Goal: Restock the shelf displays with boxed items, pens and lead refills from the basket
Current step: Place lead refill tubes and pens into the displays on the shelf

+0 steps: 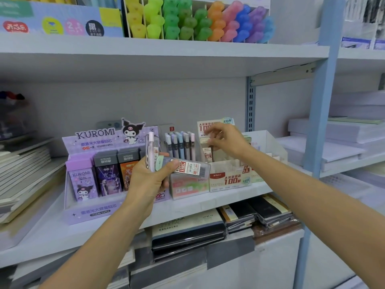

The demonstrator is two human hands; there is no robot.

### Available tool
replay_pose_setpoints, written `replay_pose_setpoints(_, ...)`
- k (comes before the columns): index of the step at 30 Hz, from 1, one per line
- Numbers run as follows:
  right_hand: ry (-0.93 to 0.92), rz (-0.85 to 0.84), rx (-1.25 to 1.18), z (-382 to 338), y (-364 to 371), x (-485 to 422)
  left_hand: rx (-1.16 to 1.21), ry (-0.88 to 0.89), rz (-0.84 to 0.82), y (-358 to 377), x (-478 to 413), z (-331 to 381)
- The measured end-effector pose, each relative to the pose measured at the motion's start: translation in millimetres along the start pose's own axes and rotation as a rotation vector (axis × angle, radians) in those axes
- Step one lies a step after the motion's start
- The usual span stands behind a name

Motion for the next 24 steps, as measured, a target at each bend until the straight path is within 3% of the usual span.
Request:
replay_pose_setpoints(6, -0.068, 0.172, 0.138, -9, -4, 14, -0.017, 0.002, -0.025, 2, 2, 2)
replay_pose_setpoints(8, -0.068, 0.068, -0.078, -17, -6, 26, -0.023, 0.003, -0.029, 3, 3, 2)
replay_pose_setpoints(10, -0.1, -0.18, -0.262, -25, -3, 42, -0.022, 0.005, -0.032, 6, 4, 3)
replay_pose_setpoints(13, -0.14, -0.487, -0.201, -32, 6, 67, -0.018, 0.008, -0.025, 14, 6, 4)
replay_pose_setpoints(16, -0.087, -0.467, -0.227, -29, 6, 77, 0.024, -0.018, -0.047, 24, 8, 7)
replay_pose_setpoints(20, 0.013, -0.401, -0.434, -19, -2, 86, 0.153, -0.073, -0.144, 38, 18, 10)
replay_pose_setpoints(24, 0.031, -0.432, -0.4, -10, -3, 100, 0.139, -0.078, -0.159, 50, 24, 6)
Point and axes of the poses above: each hand's wrist, its own x-axis away from the middle knuckle, its own y-axis out of the palm, z = x × y, the point moved 4 cm from there along -x, towards the middle knuckle, and after that the axes turned 11 degrees about y, right-handed, at the moved point
